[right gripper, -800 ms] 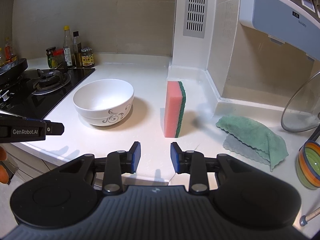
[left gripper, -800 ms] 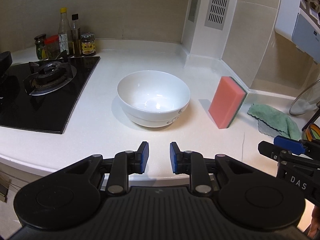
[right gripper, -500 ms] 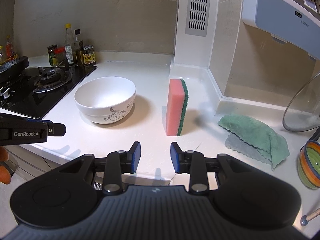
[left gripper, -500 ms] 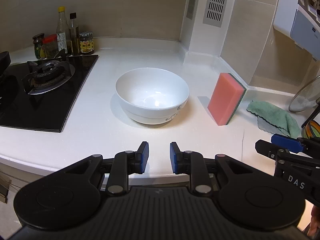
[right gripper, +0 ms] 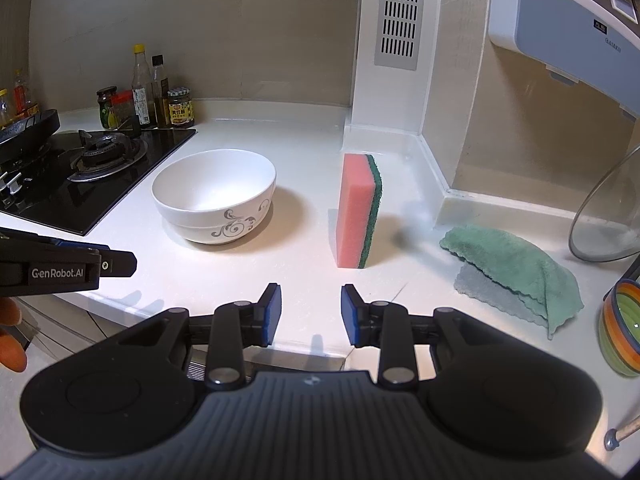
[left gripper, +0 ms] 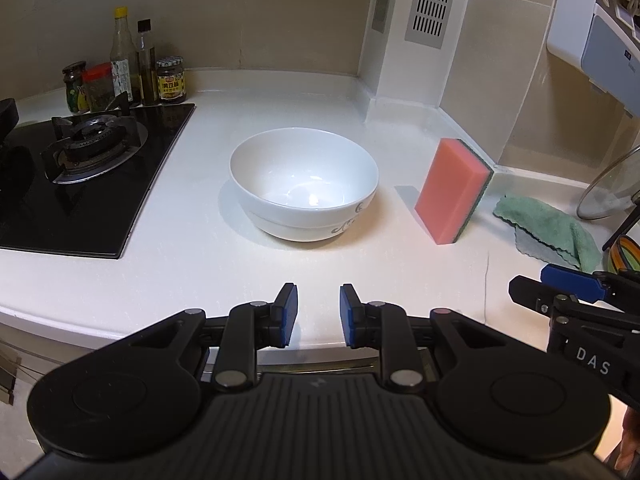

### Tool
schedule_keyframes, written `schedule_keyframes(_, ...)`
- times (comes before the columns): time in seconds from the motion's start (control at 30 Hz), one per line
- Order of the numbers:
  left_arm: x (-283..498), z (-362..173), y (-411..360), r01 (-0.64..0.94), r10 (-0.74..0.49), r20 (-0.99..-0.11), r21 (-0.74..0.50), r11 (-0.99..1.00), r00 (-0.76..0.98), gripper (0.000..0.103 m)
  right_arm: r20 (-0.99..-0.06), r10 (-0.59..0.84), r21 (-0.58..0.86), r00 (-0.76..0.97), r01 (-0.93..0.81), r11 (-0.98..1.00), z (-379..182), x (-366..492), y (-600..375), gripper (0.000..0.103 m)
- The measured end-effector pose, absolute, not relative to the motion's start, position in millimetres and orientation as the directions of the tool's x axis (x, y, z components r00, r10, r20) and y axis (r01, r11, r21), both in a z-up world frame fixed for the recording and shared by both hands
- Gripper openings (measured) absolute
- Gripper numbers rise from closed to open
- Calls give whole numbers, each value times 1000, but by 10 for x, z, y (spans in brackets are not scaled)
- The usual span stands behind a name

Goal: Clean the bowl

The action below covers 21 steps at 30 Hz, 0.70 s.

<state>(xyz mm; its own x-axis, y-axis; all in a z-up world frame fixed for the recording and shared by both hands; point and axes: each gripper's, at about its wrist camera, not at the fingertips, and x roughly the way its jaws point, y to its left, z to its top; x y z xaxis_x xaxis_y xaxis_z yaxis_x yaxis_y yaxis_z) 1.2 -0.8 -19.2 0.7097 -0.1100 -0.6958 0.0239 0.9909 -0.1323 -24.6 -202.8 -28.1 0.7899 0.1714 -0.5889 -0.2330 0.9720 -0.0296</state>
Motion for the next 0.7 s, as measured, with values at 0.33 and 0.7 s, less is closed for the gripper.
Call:
schedule_keyframes(0.33, 121, -207, 15, 47, -122, -698, -125, 991, 706, 28, -604, 160, -33, 781, -225, 974, -312, -285, -2137, 28)
schedule_keyframes(0.7, 430, -271, 89, 74, -153, -703, -141, 987, 694, 28, -613, 138, -34, 778, -200, 979, -328, -58, -1999, 28)
